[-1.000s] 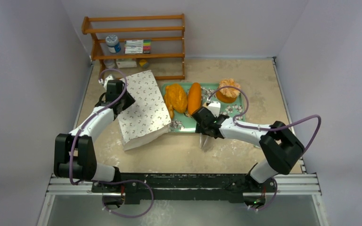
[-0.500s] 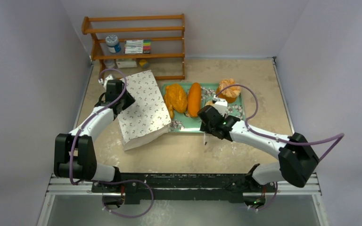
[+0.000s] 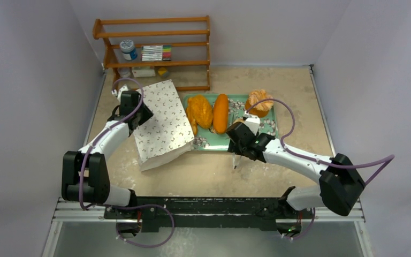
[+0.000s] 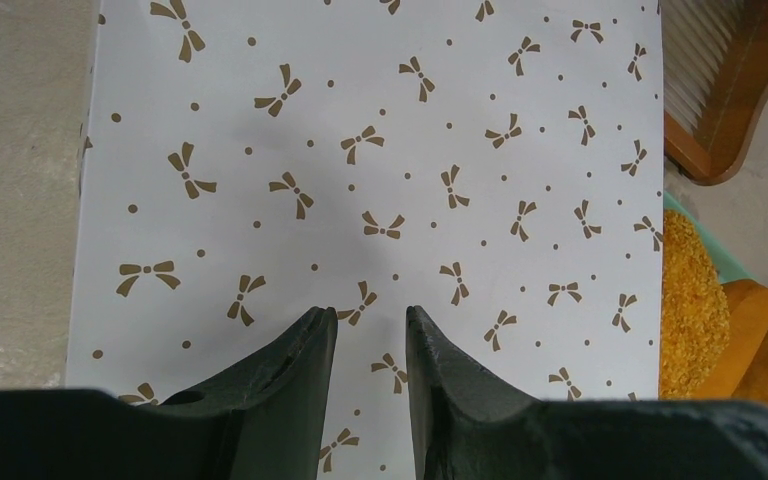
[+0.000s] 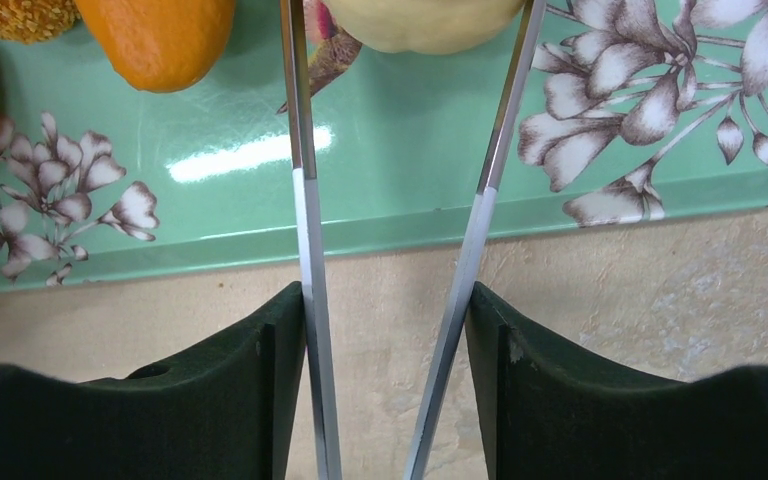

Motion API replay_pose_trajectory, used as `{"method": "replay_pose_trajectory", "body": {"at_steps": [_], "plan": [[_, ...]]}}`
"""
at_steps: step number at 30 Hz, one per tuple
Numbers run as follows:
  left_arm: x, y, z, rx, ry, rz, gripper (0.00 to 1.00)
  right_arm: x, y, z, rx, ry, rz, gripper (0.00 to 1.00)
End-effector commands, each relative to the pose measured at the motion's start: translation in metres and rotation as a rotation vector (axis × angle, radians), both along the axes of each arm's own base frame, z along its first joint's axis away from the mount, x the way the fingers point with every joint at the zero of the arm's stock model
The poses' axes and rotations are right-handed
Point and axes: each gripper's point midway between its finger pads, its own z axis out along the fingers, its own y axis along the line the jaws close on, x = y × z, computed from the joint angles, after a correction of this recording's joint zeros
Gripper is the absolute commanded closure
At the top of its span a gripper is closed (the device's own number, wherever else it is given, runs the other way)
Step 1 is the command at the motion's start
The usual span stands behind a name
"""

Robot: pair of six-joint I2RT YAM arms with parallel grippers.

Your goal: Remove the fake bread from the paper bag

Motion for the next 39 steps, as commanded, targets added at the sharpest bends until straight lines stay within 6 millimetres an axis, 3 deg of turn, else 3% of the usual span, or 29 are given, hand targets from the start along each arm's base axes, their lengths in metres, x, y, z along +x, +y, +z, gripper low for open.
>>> {"method": "replay_pose_trajectory", "body": {"at_steps": [1,13,27,39], "plan": [[0.009,0.002,0.007,-0.006,-0.046,0.0,0.68,0.003,0.005,0.01,0.039,-0.026,-0.016,0.41],[0.01,0.002,0.005,-0.02,-0.044,-0.002,0.68,-0.001,0.006,0.01,0.054,-0.014,-0.012,0.39],[0.012,0.002,0.003,-0.025,-0.042,0.002,0.68,-0.013,0.012,0.033,0.062,-0.041,0.008,0.41],[0.012,0.002,0.002,-0.026,-0.04,0.002,0.68,-0.021,0.001,0.048,0.054,-0.064,-0.033,0.41]]}}
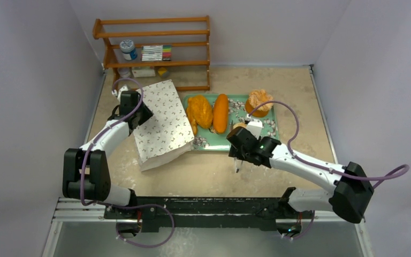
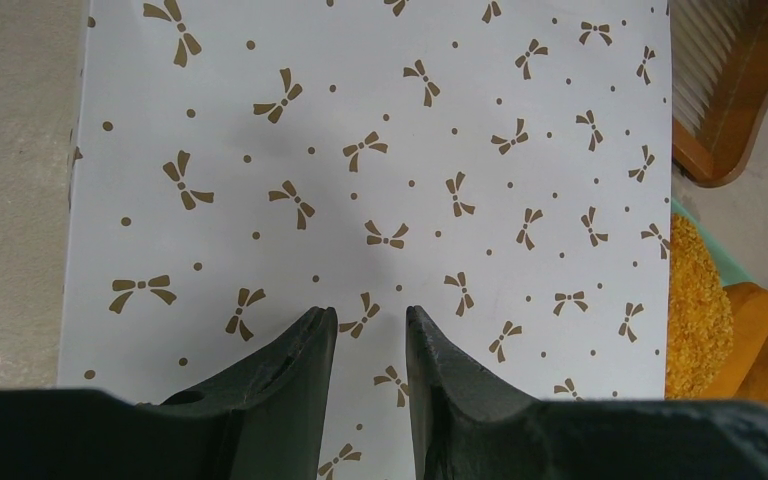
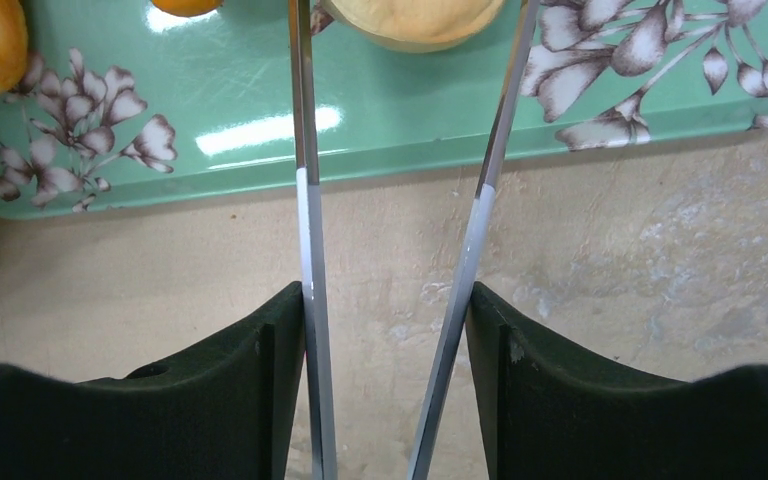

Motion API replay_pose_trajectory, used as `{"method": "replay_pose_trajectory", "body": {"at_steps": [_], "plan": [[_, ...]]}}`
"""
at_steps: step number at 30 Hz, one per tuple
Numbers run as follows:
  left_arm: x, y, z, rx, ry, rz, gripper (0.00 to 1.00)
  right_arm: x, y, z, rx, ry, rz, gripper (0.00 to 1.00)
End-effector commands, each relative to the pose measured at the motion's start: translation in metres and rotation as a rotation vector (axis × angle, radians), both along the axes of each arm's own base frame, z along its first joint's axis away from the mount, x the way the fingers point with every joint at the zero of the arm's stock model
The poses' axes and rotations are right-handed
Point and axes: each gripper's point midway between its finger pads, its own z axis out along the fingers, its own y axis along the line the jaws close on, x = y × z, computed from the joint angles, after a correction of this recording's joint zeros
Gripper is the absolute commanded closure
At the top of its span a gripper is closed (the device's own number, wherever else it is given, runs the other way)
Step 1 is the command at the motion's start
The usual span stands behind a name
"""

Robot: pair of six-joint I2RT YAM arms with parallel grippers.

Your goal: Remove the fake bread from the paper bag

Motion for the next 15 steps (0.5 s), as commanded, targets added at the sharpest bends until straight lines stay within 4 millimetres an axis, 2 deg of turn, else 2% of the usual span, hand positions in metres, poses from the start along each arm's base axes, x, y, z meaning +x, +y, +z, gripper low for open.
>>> {"method": "replay_pose_trajectory", "body": {"at_steps": [1,15], "plan": [[0.008,0.002,0.008,-0.01,-0.045,0.006,0.68,0.008,-0.001,0.032,0.034,-0.078,-0.052,0.41],[0.007,0.003,0.008,-0.003,-0.044,0.007,0.68,0.0,0.001,0.053,0.038,-0.121,-0.053,0.42]]}}
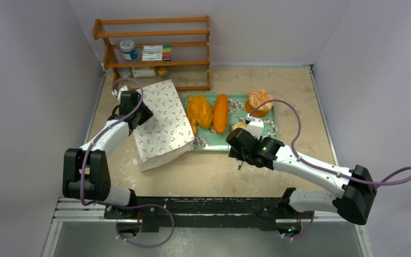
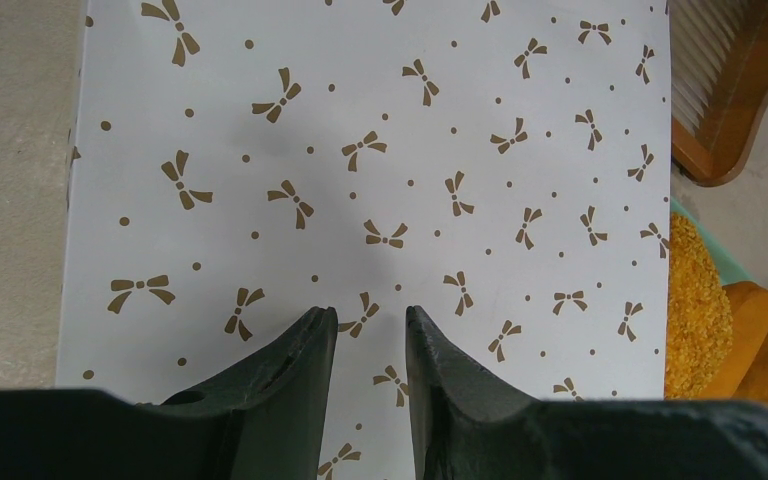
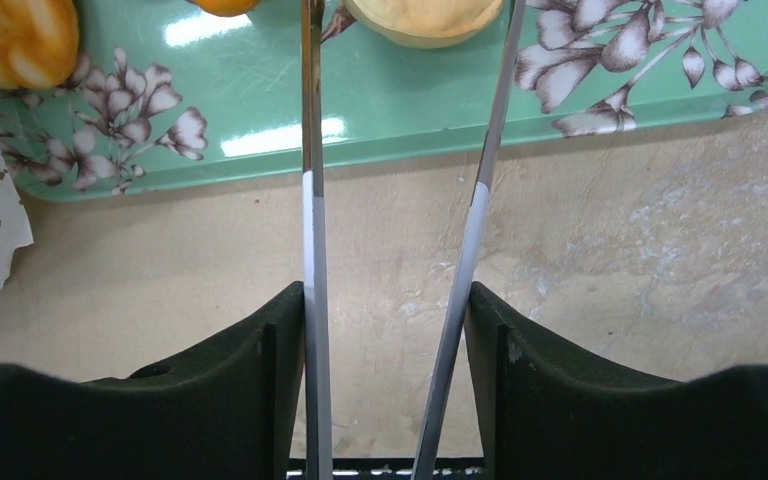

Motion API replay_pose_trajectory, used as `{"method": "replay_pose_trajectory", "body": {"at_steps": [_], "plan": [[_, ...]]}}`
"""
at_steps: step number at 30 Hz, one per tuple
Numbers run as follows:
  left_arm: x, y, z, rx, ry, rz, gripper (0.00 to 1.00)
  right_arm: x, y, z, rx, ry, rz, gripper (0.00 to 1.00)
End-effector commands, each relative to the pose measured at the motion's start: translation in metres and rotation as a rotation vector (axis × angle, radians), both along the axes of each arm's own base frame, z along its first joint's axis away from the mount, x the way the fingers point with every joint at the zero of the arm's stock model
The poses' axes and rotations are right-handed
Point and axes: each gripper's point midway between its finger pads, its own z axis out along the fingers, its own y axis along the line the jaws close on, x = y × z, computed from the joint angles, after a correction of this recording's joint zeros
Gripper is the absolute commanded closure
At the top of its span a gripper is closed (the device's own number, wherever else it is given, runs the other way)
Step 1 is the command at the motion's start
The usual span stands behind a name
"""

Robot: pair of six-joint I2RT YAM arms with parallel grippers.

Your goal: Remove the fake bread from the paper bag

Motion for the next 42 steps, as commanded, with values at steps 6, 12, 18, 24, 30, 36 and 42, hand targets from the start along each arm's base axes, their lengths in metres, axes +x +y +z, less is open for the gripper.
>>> {"method": "replay_pose_trajectory", "body": {"at_steps": [6,12,18,24,30,36,42], "plan": [[0.006,0.005,0.007,0.002,-0.038,0.012,0.68,0.004,-0.002,0.04,0.041,-0.091,-0.055,0.42],[0.006,0.005,0.007,0.001,-0.037,0.013,0.68,-0.002,0.001,0.058,0.065,-0.104,-0.053,0.43],[0.007,0.005,0.007,0.004,-0.039,0.017,0.68,-0.014,0.005,0.082,0.036,-0.137,-0.042,0.43],[0.008,0.007,0.011,0.008,-0.039,0.023,0.68,-0.023,0.02,0.113,-0.024,-0.203,0.014,0.44],[0.013,0.007,0.023,0.006,-0.059,0.031,0.68,-0.034,0.041,0.144,0.005,-0.285,0.132,0.45],[0.021,0.0,0.019,-0.018,-0.041,0.003,0.68,-0.065,0.066,0.159,0.017,-0.317,0.309,0.45],[0.035,-0.001,0.024,-0.018,-0.046,0.005,0.68,-0.117,0.081,0.164,0.02,-0.312,0.521,0.45]]}}
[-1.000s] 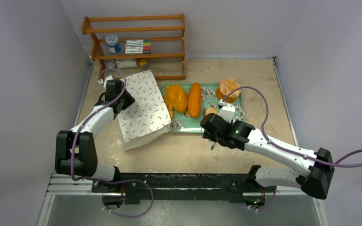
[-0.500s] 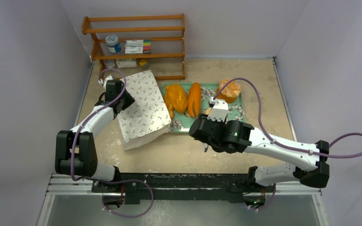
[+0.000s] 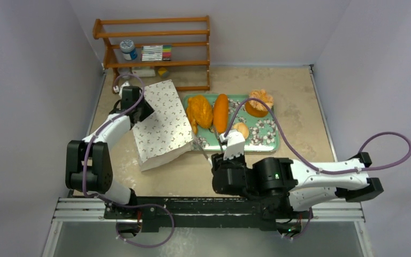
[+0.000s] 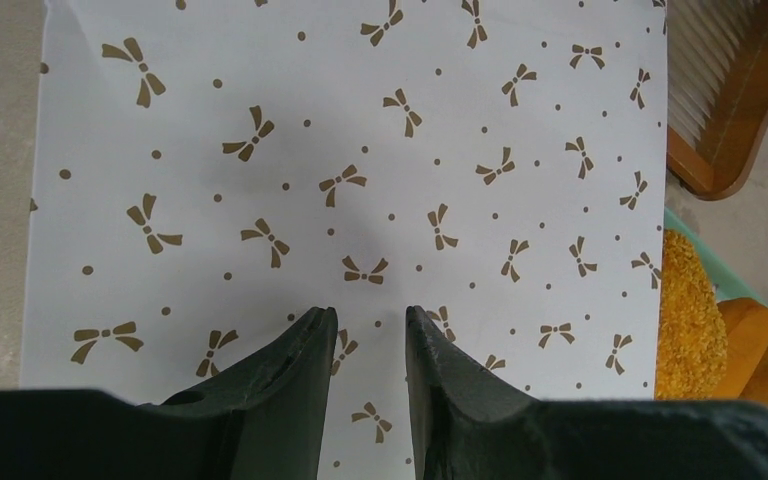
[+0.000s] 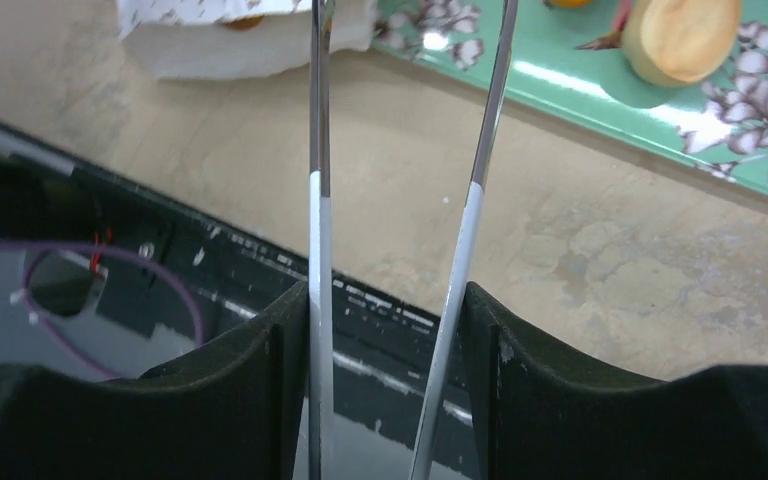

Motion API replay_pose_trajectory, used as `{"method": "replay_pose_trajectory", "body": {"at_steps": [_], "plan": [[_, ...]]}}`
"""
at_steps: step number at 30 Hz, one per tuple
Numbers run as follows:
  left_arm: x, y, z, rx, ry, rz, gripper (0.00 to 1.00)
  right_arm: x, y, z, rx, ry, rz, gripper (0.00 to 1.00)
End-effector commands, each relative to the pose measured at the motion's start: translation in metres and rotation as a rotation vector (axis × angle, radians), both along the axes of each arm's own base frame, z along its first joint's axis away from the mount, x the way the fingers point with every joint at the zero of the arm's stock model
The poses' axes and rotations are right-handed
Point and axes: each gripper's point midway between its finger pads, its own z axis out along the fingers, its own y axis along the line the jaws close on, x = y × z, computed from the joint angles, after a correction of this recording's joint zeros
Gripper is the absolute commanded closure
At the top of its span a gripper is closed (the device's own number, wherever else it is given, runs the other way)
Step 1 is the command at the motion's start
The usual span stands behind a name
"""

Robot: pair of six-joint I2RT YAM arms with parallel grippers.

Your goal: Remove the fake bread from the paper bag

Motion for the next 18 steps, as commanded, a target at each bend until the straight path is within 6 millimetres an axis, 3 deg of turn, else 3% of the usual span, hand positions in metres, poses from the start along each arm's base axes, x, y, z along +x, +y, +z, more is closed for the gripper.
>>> {"method": "replay_pose_trajectory", "body": {"at_steps": [1,9,15,18], "plan": [[0.025,0.001,0.027,-0.017,-0.072,0.009,0.68,-0.026,0.003,0.026,0.016,-0.058,0.121,0.45],[0.029,0.005,0.036,0.012,-0.064,0.017,0.69,-0.092,0.04,0.022,-0.008,-0.034,0.448,0.45],[0.024,0.007,0.043,0.022,-0.07,0.011,0.69,-0.109,0.065,0.017,0.054,-0.012,0.536,0.45],[0.02,0.008,0.049,0.032,-0.079,0.005,0.68,-0.123,0.071,-0.002,0.036,0.047,0.577,0.45]]}}
